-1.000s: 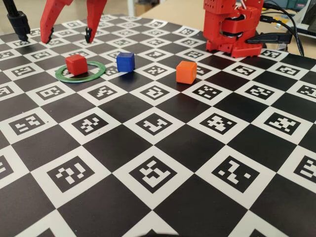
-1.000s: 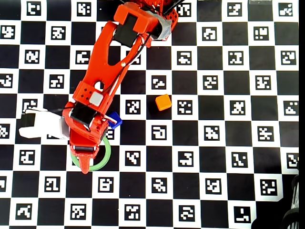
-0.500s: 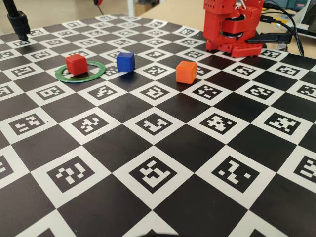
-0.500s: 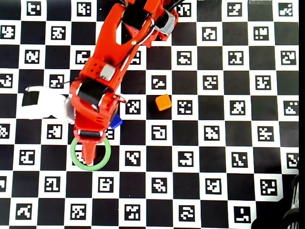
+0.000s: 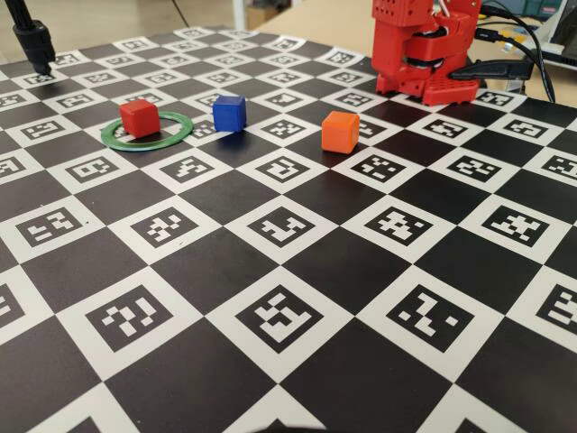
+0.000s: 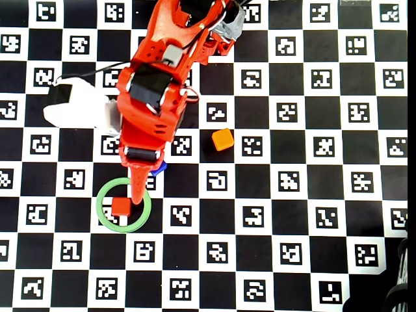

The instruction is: Grab the red cube then put it in the green circle then put the blue cube on top and finally the orange cube on top

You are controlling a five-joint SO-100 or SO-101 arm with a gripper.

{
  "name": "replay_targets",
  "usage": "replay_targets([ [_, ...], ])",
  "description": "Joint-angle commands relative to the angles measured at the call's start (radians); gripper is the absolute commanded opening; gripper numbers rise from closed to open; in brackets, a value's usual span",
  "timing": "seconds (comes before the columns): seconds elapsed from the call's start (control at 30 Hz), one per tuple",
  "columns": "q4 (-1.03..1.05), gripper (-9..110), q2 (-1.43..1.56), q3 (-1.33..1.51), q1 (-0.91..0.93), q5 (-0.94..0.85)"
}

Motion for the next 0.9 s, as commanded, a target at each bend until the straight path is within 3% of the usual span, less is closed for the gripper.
replay_targets([
  [0.0,0.052,46,0.114,-0.006,-0.021,0.011],
  [0.43,0.04,46,0.13,0.11,-0.046,0.127],
  [0.87,0.071,45,0.08,0.164,-0.054,0.583],
])
